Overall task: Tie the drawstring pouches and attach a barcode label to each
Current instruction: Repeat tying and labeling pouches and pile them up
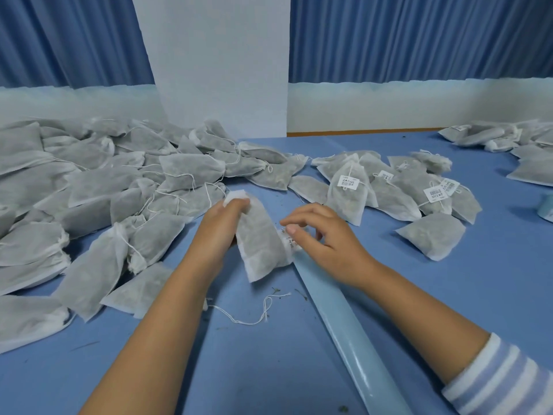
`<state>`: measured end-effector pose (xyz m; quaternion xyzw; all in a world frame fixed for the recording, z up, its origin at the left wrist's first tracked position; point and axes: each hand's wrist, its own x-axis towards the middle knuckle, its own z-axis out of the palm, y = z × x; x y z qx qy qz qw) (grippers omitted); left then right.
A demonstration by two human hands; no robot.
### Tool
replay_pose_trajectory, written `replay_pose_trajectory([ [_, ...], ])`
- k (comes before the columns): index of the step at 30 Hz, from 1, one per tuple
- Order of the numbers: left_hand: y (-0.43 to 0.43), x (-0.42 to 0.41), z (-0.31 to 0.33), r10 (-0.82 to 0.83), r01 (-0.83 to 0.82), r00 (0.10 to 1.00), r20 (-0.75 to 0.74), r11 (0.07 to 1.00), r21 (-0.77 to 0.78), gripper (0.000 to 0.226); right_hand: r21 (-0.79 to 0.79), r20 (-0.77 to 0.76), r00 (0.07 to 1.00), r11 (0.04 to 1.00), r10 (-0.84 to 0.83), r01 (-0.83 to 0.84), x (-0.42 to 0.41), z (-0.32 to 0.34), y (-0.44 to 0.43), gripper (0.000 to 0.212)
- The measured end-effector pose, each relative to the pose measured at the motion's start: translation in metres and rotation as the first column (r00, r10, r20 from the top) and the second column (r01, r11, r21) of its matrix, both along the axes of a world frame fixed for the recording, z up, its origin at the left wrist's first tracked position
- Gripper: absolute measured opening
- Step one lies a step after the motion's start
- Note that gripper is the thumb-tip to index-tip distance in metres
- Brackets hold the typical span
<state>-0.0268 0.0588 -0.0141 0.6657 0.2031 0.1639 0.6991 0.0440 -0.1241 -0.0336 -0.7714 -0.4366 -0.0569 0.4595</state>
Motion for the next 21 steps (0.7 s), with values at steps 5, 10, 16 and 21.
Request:
replay_pose_trajectory([
  [5,-0.008,-0.006,0.003,-0.261,0.257,0.965,0.014,0.959,0.122,0.029,0.076,-0.050,0.996,0.994,-0.072,0.076,0.000,0.001,-0.003,0.018],
  [10,-0.012,-0.009,0.004,-0.446,0.445,0.895,-0.021,0.885,0.140,0.021,0.095,-0.091,0.996,0.995,0.006,0.003,-0.007,0.007,-0.004,0.034],
  [16,-0.021,-0.018,0.009,-0.561,0.559,0.824,-0.084,0.780,0.281,0.041,0.142,-0.251,0.942,0.971,0.222,-0.191,-0.014,0.014,-0.005,0.040],
  [21,-0.027,-0.022,0.015,-0.570,0.579,0.813,-0.119,0.770,0.269,0.048,0.216,-0.284,0.920,0.953,0.268,-0.211,-0.015,0.010,-0.001,0.025],
])
